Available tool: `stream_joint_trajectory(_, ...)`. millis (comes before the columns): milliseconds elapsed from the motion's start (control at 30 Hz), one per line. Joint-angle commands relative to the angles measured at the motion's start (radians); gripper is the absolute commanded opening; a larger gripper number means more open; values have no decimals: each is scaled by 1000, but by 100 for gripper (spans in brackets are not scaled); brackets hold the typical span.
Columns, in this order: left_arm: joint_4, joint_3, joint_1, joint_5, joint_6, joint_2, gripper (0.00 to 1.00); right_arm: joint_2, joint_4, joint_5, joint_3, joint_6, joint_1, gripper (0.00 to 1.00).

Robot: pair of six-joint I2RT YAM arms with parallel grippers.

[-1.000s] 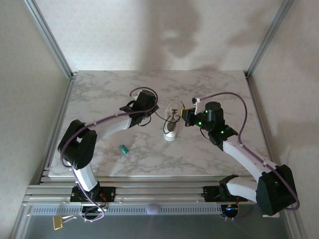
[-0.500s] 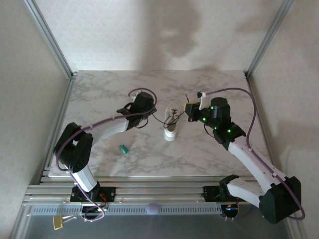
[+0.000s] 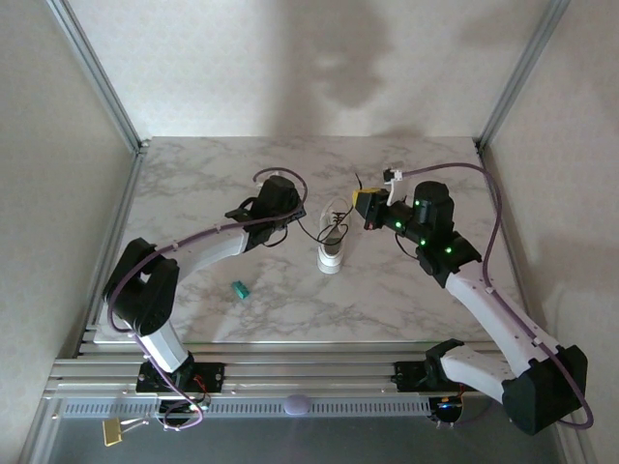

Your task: Tie the shoes

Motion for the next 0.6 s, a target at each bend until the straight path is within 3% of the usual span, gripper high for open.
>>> stream_joint_trajectory(0, 45, 32, 9, 34, 51, -46, 0, -7, 19, -15, 38, 12, -4, 0)
stream_joint_trajectory(567, 93, 53, 35, 141, 55, -65, 0, -2, 37, -41, 57, 55, -4, 0)
